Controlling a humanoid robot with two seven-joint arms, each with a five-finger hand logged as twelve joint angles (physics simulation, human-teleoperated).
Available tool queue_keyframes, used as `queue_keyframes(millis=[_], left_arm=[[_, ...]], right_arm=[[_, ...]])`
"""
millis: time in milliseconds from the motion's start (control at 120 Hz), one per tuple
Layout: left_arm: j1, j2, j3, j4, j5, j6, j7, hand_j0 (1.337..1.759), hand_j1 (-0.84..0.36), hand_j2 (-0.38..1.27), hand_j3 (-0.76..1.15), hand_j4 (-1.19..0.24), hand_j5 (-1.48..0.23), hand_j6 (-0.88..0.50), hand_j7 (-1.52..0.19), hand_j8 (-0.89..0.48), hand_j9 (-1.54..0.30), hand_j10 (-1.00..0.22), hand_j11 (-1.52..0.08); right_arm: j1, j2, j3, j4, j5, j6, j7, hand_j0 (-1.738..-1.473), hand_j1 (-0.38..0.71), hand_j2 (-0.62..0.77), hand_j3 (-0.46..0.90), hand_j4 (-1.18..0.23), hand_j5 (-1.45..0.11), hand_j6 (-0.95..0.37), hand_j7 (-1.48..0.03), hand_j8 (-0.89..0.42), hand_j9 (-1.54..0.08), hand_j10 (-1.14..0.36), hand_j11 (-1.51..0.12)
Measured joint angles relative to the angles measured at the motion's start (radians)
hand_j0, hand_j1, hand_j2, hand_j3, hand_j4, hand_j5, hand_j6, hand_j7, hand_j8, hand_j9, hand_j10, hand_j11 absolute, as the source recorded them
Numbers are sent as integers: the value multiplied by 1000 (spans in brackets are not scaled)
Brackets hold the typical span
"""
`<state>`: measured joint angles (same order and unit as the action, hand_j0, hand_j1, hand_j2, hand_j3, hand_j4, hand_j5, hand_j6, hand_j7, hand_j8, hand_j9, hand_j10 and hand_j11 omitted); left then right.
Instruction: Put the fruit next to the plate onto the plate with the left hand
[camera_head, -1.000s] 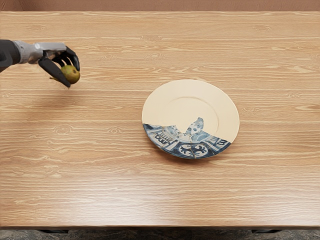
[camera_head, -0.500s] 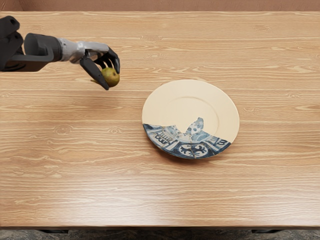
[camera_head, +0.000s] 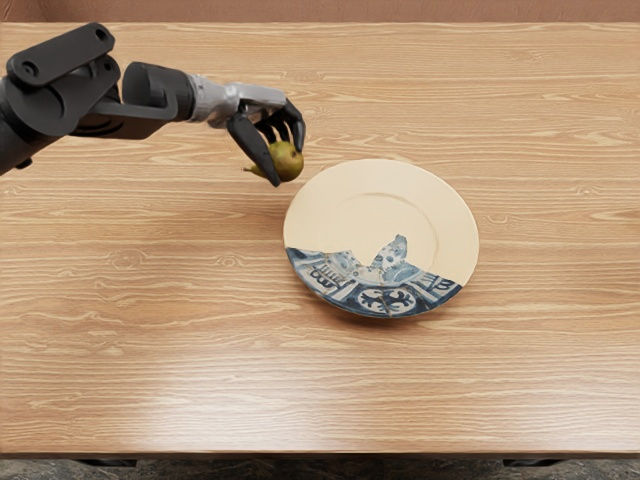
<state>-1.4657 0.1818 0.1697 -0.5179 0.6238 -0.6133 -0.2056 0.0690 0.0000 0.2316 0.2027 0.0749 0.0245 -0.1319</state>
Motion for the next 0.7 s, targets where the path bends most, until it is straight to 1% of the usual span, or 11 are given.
queue_keyframes(millis=[167, 333, 342, 392, 567, 700], left_arm=[[-26, -57, -1, 0, -8, -1, 32, 1654, -255, 315, 0, -746, -1097, -393, -1077, -421, -1047, -540, -1047], [-56, -111, -1, 3, -28, -1, 66, 1654, -260, 328, 0, -755, -1116, -380, -1093, -416, -1061, -537, -1062], [-57, -116, -1, 3, -29, -1, 68, 1654, -257, 307, 0, -754, -1118, -378, -1094, -413, -1062, -534, -1063], [-64, -130, -1, 3, -36, -2, 76, 1653, -249, 284, 0, -755, -1127, -377, -1101, -412, -1068, -533, -1069], [-73, -179, -1, 4, -51, -1, 98, 1653, -246, 301, 0, -764, -1138, -374, -1114, -407, -1081, -531, -1080], [-75, -182, -2, 4, -54, -2, 117, 1653, -242, 284, 0, -766, -1146, -372, -1122, -405, -1088, -529, -1084]], right_arm=[[0, 0, -1, -3, -1, 0, 0, -1658, -317, -6, 0, -27, -35, -27, -35, -27, -35, -27, -35], [0, 0, -2, -6, -1, 0, 0, -1658, -317, -5, 0, -26, -34, -26, -34, -26, -34, -26, -34], [0, 0, -2, -6, -1, 0, 0, -1658, -317, -5, 0, -26, -34, -26, -34, -26, -34, -26, -34], [0, 0, -3, -6, -1, 0, 0, -1658, -317, -5, 0, -26, -34, -26, -34, -26, -34, -26, -34], [-1, 0, -3, -6, -1, 0, 0, -1658, -317, -5, 0, -27, -35, -26, -35, -27, -35, -27, -35], [-1, 0, -3, -7, -1, 0, 0, -1658, -317, -5, 0, -27, -35, -26, -35, -26, -35, -27, -35]])
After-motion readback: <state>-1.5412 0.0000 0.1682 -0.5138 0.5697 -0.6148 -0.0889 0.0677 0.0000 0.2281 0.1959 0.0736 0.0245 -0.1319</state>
